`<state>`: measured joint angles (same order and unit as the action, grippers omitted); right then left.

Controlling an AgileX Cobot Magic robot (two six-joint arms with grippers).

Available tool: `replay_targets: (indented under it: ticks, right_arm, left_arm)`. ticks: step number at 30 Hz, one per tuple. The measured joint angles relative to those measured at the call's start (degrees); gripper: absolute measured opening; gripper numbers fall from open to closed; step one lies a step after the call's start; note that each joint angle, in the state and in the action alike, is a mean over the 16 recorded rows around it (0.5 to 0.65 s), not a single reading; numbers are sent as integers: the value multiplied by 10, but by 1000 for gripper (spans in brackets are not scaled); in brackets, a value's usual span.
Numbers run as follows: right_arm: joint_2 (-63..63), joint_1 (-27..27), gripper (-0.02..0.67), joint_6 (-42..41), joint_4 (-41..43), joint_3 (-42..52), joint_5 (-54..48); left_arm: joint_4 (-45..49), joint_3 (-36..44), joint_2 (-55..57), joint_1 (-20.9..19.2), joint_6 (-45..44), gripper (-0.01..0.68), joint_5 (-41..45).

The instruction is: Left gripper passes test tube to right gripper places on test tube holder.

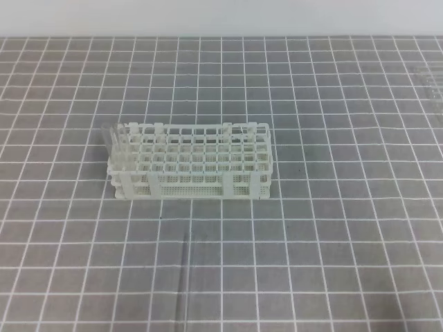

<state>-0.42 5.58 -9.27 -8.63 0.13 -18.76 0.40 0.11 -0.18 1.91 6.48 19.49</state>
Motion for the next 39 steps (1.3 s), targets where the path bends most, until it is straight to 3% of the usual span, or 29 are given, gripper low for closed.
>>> replay_targets:
  ticks: [20,39]
  right_arm:
    - [0,0,-14,0,0,0,0]
    - [1,0,-14,0,0,0,0]
  left_arm:
    - [6,1,-2,0,-2,-2,-5]
    - [31,1,-4,0,-2,-3,-179]
